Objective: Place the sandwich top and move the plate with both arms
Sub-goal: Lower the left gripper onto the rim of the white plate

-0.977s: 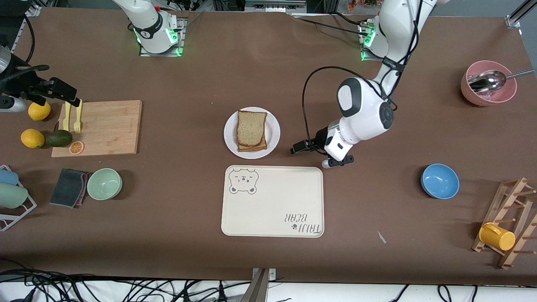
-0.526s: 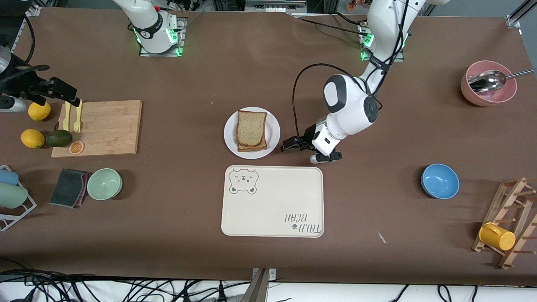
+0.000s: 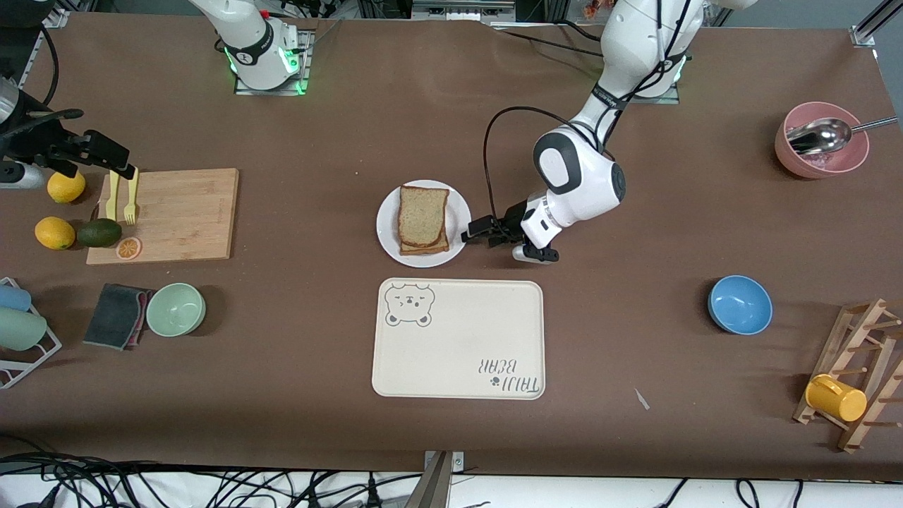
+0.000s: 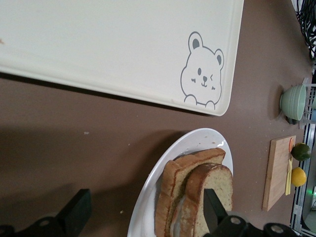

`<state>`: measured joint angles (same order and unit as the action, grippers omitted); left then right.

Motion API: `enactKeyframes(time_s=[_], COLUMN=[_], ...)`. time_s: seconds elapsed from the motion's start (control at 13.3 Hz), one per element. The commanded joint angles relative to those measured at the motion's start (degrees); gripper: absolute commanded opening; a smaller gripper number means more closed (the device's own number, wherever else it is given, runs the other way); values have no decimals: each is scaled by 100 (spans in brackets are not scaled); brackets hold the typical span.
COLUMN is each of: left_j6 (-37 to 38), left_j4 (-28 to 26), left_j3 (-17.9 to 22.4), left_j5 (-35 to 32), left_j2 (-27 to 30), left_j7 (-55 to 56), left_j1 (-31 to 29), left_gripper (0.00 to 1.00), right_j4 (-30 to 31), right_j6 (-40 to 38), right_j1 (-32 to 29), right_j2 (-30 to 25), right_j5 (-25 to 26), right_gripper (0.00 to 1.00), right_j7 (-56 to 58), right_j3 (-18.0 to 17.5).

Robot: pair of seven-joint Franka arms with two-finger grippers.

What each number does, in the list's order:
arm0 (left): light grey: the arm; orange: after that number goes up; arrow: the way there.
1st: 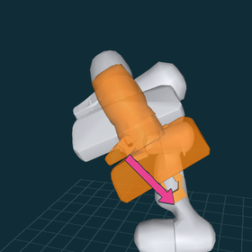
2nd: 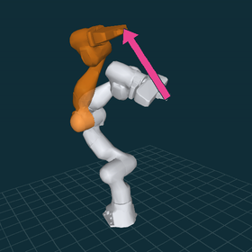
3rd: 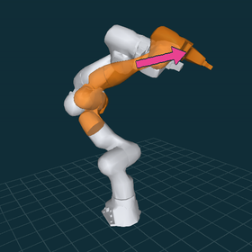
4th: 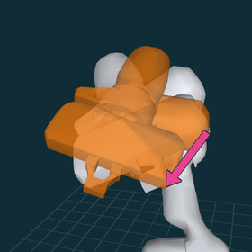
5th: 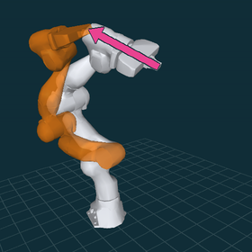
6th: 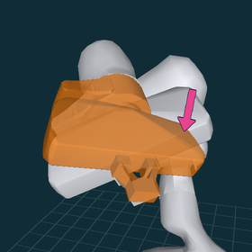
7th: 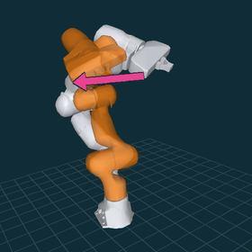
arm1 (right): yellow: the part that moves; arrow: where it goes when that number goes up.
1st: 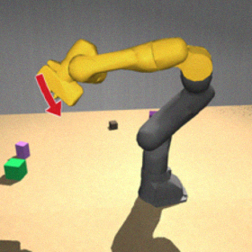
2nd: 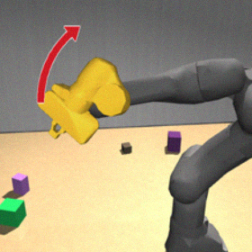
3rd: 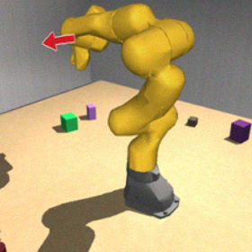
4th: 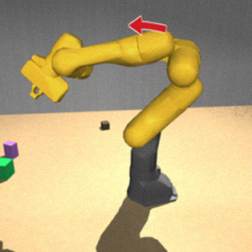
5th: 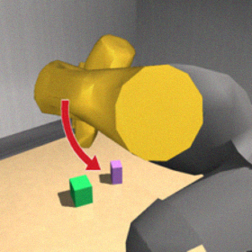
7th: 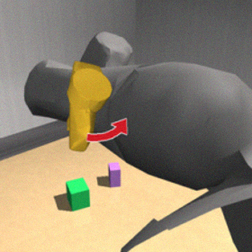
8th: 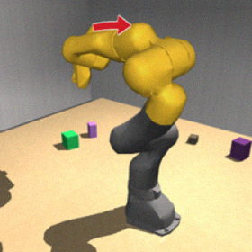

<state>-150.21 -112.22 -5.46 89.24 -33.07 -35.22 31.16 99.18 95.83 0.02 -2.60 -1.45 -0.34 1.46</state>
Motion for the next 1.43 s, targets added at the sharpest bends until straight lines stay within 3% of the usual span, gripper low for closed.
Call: enactKeyframes(time_s=[0.0, 0.38, 0.53, 0.68, 0.9, 1.35], left_j6=[-9, 0, 0, 9, 9, 26], left_j4=[-177, -318, -362, -362, -353, -318], left_j3=[-95, -263, -263, -263, -263, -272], left_j5=[497, 1543, 1544, 1579, 1816, 1825], left_j2=[63, 2, -24, -68, -147, -147], left_j7=[-669, -1548, -1602, -1602, -1611, -1602], left_j1=[57, 118, 118, 118, 206, 206], left_gripper=[100, 100, 99, 92, 92, 79], right_j4=[-75, -75, -75, -75, -75, -83], right_j6=[-99, -99, -100, -126, -223, -310], right_j1=[-37, -37, -37, -37, -37, -37], right_j2=[-12, -12, -21, -21, -21, -21], right_j5=[48, 48, 48, 48, 48, 48], right_gripper=[100, 100, 100, 100, 100, 100], right_j7=[-19, 7, -1, -27, -63, -80], right_j3=[-32, -32, -32, -32, -32, -32])
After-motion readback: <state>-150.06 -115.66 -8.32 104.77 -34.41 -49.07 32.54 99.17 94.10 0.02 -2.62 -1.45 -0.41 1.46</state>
